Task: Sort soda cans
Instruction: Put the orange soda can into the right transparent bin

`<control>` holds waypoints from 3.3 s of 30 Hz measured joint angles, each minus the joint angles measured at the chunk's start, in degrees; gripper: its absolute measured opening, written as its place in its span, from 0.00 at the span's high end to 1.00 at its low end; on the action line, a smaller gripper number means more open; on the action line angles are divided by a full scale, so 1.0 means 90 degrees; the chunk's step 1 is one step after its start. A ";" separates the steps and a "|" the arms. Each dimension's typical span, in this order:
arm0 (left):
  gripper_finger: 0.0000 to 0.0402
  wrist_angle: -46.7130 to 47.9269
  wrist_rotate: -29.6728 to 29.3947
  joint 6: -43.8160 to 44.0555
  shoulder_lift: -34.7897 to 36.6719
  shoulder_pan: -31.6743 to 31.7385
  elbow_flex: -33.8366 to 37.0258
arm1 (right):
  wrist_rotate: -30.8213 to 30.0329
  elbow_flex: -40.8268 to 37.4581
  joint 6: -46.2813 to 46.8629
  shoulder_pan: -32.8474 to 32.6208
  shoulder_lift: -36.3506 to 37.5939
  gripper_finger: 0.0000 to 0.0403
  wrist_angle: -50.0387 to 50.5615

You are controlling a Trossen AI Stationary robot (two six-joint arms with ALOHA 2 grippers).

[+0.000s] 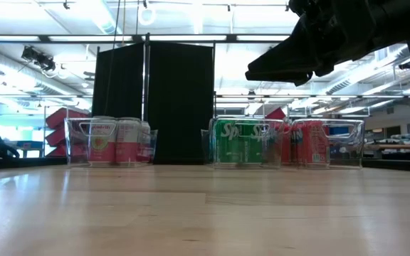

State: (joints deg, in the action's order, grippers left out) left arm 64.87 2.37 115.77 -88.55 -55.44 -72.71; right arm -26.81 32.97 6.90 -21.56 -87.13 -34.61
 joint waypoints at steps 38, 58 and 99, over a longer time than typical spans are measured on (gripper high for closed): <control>0.26 -0.0572 -0.1453 -0.1640 0.0007 0.0922 0.0401 | 0.0134 0.0000 0.0000 0.0000 0.0000 0.67 -0.0009; 0.26 -0.1619 -0.1968 -0.5783 -0.0019 0.3192 0.0427 | 0.0136 0.0000 -0.0046 0.0000 0.0000 0.67 -0.0196; 0.99 -0.0262 -0.4402 -0.7674 0.1488 0.3455 0.0097 | 0.0275 0.2294 -0.0324 0.0031 -0.1934 0.65 -0.0635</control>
State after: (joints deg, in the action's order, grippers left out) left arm 62.51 -37.25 46.70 -75.16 -24.34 -71.84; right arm -24.33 53.62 3.98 -21.29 -104.54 -40.33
